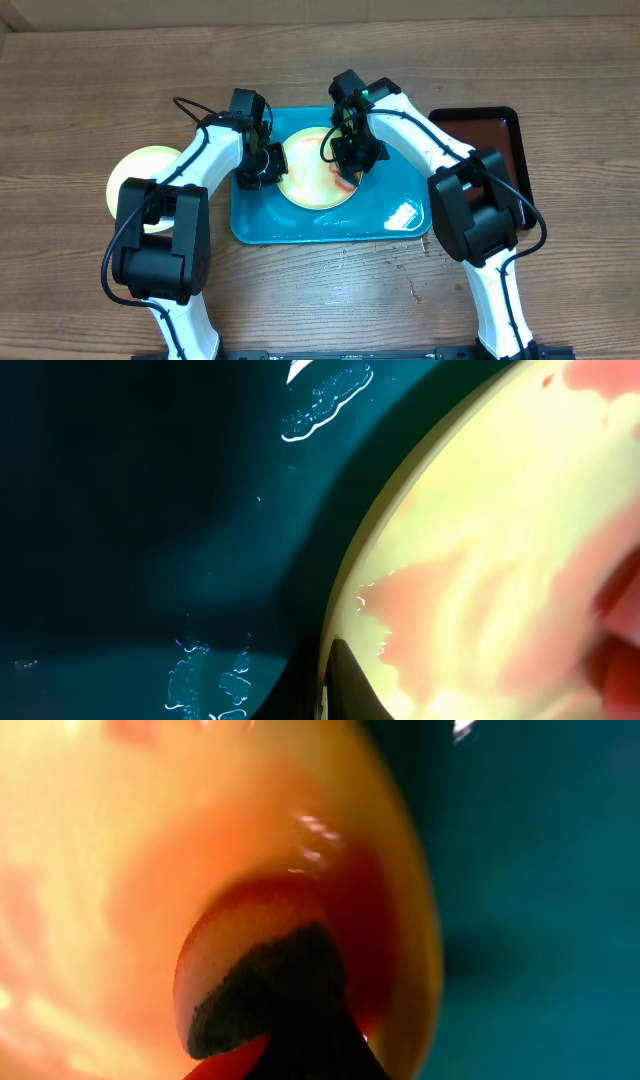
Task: Clean dirty plates on tray and stack at the side
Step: 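Scrub the yellow plate with the sponge while left gripper holds it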
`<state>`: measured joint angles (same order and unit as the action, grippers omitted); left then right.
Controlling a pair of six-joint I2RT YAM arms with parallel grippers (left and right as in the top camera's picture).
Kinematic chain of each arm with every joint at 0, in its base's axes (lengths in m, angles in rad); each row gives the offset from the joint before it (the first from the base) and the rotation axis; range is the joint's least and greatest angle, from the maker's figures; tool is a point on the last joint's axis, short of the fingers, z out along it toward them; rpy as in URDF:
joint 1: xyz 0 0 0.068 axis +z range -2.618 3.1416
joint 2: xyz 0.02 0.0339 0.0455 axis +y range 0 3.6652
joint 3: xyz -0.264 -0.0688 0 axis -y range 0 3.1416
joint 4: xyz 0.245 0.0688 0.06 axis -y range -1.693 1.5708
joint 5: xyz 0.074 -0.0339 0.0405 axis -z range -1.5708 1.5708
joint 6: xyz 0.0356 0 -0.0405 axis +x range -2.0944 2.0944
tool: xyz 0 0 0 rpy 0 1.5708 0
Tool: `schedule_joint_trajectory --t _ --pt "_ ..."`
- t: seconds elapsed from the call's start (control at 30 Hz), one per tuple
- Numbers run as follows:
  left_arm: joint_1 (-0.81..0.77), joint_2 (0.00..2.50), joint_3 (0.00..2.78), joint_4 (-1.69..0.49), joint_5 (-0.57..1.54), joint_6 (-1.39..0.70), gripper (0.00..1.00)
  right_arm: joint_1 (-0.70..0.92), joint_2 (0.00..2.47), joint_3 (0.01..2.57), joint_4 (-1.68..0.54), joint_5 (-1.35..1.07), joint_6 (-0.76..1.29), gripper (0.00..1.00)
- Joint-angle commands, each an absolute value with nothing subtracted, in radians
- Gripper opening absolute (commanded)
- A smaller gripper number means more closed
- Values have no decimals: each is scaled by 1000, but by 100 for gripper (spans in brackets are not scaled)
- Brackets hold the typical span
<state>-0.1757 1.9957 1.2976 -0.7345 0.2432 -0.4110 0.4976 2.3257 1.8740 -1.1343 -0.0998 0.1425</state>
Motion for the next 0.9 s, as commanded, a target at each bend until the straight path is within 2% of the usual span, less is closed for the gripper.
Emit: schedule_joint_trajectory --t 0.0,0.37,0.7,0.87 --pt "-168 2040 1271 -736 177 -388 4 470 2355 1867 -1078 130 184 4" --pt "-169 2040 1271 -737 177 -388 4 509 2378 1866 -870 -199 211 4" --pt "-169 2040 1271 -736 177 -388 4 606 2409 1866 -899 -316 181 4" --pt "-169 2040 1271 -740 177 -380 4 638 2409 1866 -982 -343 175 4"
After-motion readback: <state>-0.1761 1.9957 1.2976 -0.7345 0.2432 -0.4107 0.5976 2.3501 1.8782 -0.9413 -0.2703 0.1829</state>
